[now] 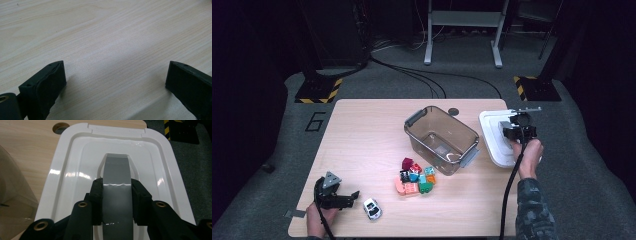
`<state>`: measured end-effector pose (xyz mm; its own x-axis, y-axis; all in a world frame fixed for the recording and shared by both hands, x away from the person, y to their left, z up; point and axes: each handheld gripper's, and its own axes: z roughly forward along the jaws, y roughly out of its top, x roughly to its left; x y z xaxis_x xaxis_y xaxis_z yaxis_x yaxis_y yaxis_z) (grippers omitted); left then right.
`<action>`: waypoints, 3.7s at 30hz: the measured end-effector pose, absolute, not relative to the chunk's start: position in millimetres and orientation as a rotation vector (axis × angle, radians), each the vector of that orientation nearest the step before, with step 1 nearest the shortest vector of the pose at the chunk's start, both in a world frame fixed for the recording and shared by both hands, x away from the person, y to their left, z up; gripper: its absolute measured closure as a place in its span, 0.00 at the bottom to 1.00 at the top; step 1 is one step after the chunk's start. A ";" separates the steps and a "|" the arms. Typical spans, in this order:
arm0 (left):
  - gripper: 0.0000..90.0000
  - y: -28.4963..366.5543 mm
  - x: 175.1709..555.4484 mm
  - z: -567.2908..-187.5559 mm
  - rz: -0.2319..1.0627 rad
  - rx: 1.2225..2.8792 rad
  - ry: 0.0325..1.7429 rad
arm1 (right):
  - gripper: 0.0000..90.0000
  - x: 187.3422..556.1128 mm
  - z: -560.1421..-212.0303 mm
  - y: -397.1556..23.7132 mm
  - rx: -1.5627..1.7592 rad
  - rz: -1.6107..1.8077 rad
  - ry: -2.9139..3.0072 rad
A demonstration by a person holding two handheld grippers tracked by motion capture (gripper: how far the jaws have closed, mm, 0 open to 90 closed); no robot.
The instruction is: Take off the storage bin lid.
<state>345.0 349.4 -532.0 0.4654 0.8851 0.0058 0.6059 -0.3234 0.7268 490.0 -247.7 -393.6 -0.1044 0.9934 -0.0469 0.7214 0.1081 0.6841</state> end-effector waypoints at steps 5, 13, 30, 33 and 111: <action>0.03 349.4 345.0 -532.0 0.539 2.051 1.235 | 0.74 491.5 -411.3 -245.9 1.702 0.687 1.883; 0.03 349.4 345.0 -532.0 0.541 2.050 1.235 | 0.74 494.5 -439.5 -242.4 1.752 0.665 1.880; 0.03 349.4 345.1 -532.1 0.541 2.050 1.234 | 0.74 497.4 -476.1 -230.3 1.755 0.593 1.865; 0.03 349.4 345.0 -532.0 0.541 2.051 1.235 | 0.74 497.9 -479.6 -230.4 1.766 0.599 1.865; 0.00 322.7 315.2 -476.6 0.460 2.024 1.072 | 0.00 363.3 -530.1 -133.9 1.296 0.938 2.233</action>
